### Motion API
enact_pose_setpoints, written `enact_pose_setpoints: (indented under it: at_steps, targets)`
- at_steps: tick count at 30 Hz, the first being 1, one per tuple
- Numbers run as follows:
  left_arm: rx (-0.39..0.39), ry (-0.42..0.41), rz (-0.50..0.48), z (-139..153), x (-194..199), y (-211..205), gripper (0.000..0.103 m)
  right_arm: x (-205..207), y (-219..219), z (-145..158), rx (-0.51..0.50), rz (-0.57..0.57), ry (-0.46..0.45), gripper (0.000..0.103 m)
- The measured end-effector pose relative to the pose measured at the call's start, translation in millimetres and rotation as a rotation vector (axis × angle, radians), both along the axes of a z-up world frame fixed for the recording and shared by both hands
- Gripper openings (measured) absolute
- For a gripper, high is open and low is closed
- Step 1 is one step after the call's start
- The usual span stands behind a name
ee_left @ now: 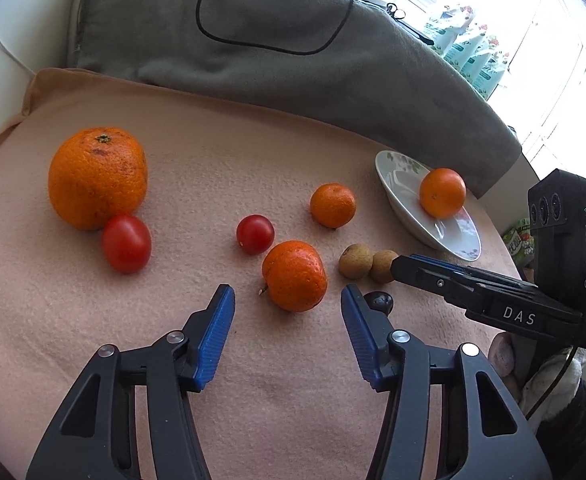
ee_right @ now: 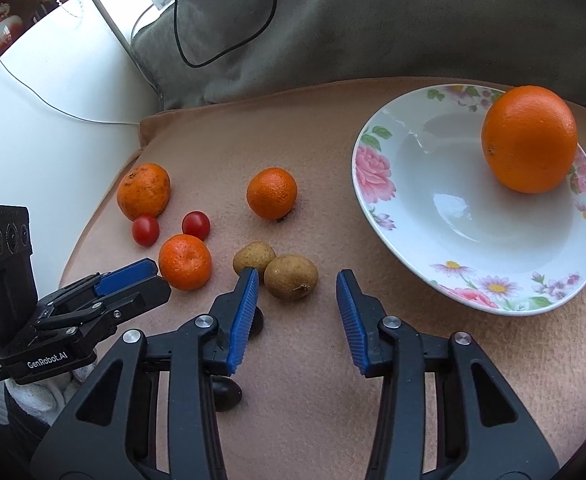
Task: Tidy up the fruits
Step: 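Close the right gripper on a brown kiwi, then carry the kiwi with the right gripper while the left gripper grasps a tangerine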
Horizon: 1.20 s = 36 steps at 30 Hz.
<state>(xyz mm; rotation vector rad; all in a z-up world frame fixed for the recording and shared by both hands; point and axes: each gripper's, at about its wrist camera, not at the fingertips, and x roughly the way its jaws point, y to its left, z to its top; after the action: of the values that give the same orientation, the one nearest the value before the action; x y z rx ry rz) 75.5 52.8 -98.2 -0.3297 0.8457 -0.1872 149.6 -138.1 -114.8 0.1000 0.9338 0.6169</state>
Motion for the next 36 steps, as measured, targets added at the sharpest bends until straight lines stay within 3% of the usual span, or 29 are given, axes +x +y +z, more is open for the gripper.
enact_pose_setpoints:
  at_steps: [5,17,36]
  targets:
    - [0.005,0.007,-0.005,-4,8,-4,0.050,2,5,-1,-0.011,0.012,0.001,0.036]
    - [-0.004,0.009,-0.008,-5,14,-7,0.033,4,10,-5,-0.031,0.020,0.002,0.033]
    - [-0.009,-0.024,0.000,5,7,-7,0.031,-10,-2,9,-0.010,-0.008,-0.045,0.032]
